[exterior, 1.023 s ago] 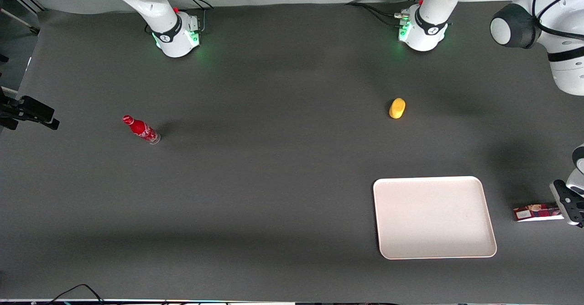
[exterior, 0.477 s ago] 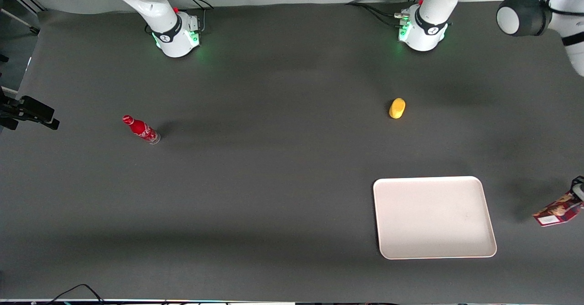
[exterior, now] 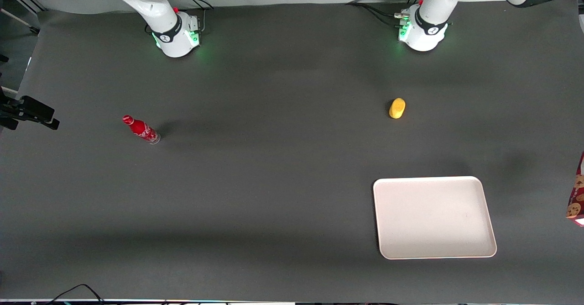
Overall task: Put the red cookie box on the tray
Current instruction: 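Lift the box upright and carry it toward the white tray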
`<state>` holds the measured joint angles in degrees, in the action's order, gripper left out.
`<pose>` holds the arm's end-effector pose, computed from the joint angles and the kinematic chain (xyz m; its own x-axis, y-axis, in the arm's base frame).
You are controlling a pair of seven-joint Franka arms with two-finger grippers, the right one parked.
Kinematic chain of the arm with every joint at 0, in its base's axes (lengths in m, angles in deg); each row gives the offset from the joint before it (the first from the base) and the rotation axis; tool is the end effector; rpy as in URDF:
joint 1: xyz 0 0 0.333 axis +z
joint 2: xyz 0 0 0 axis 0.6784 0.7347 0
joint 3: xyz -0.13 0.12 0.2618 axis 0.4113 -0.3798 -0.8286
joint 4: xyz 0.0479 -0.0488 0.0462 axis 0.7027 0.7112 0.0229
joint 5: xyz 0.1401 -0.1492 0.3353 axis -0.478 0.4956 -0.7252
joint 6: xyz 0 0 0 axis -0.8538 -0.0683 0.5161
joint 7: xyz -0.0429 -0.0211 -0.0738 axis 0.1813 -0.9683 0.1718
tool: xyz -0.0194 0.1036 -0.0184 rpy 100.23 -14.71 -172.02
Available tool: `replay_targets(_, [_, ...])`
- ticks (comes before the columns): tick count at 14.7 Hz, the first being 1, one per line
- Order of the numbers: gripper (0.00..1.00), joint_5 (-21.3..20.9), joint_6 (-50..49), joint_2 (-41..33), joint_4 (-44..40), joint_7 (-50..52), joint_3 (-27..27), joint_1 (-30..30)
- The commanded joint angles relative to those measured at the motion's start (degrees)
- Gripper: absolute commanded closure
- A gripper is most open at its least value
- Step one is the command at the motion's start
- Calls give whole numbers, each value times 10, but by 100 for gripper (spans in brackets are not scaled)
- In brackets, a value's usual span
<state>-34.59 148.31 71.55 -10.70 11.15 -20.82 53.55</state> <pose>0.6783 0.2798 0.4233 0.8375 -0.5429 0.0619 -0.5458 -0.8367 0.0451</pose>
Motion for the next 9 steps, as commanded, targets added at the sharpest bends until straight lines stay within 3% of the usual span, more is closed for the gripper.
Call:
replay_targets(1, [100,-5,-108,-17,-69,184,-10,-36])
replay_targets(5, [100,-5,-127,-9,-97,377,-4,-91])
replay_targets(9, [100,-32,-30,41,-93,534,19,-149])
